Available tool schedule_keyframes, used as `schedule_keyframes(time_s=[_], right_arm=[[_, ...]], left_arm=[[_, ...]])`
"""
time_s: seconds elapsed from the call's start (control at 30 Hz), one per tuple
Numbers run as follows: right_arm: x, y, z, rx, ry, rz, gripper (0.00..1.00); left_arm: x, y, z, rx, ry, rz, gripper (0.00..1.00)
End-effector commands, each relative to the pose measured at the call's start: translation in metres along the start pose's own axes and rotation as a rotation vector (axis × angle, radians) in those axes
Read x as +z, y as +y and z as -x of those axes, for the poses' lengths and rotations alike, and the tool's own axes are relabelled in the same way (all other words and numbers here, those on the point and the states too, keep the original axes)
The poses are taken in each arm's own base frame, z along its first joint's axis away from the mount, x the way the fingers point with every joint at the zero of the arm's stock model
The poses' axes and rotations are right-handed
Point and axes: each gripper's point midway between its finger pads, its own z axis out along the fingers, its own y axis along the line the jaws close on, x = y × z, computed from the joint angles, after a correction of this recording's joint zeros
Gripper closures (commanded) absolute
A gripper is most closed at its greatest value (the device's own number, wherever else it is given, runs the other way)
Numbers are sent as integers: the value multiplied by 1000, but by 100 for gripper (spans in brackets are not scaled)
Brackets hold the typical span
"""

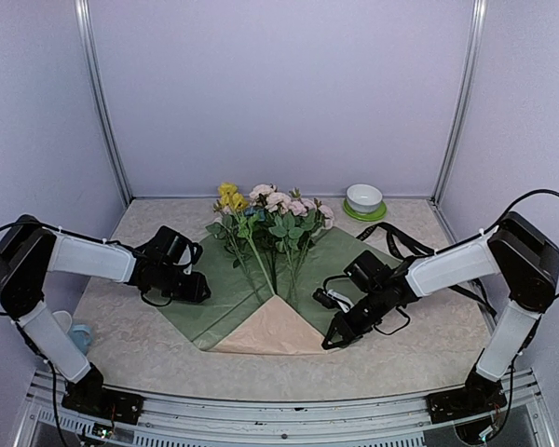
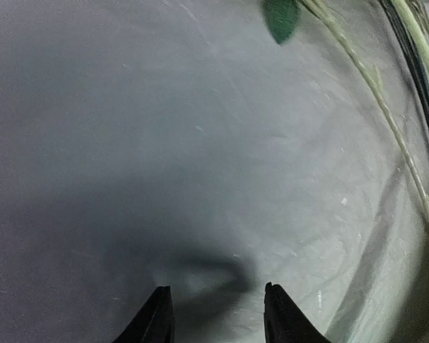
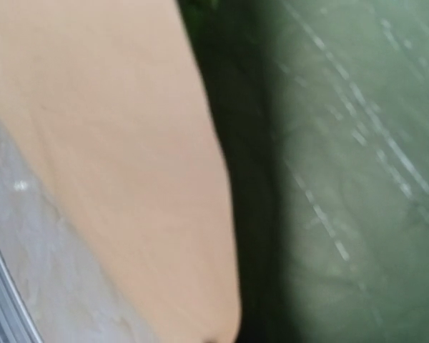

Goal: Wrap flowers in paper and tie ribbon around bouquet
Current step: Press the fold line of the 1/4-folded wrapping paper.

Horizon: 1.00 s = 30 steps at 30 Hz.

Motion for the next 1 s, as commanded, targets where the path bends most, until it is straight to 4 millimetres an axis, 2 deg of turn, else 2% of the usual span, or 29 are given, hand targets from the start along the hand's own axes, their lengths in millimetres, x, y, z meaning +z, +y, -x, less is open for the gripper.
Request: schedule_keyframes(time_s=[0.0, 0.23, 0.43, 0.53, 0.57, 0.67, 0.73, 0.8, 0.87, 0.9, 0.93, 0.97], right_arm=[[-6, -18, -25, 55, 82, -83, 100], [-9, -23, -39, 71, 120, -96, 100], [-12, -25, -42, 69, 143, -116, 100], [-8, -24, -41, 74, 139, -92, 100], [-7, -23, -39, 73, 135, -81, 100], [-7, -19, -31, 62, 110, -65, 100], [-7, -18, -26, 58, 104, -66, 100], [-6, -16, -23, 53, 104, -58, 100], [-6, -15, -20, 49, 105, -52, 100], [-6, -15, -20, 47, 105, -52, 100], [-6, -15, -19, 45, 104, -56, 100], [-7, -15, -18, 45, 103, -58, 100]], left_arm=[[12, 26, -13, -101, 30, 99, 58], [24, 44, -29, -121, 74, 160, 58], [26, 60, -21, -164, 42, 180, 59], [20, 56, -9, -144, -3, 170, 61], [15, 50, -2, -123, -31, 156, 60], [-10, 10, 21, 17, -140, 97, 56], [-30, -22, 33, 134, -212, 75, 55], [-50, -64, 36, 267, -253, 18, 56], [-64, -114, 23, 405, -249, -89, 58], [-67, -132, 13, 461, -230, -129, 58], [-66, -146, 1, 503, -195, -152, 58], [-59, -149, -14, 527, -132, -142, 59]])
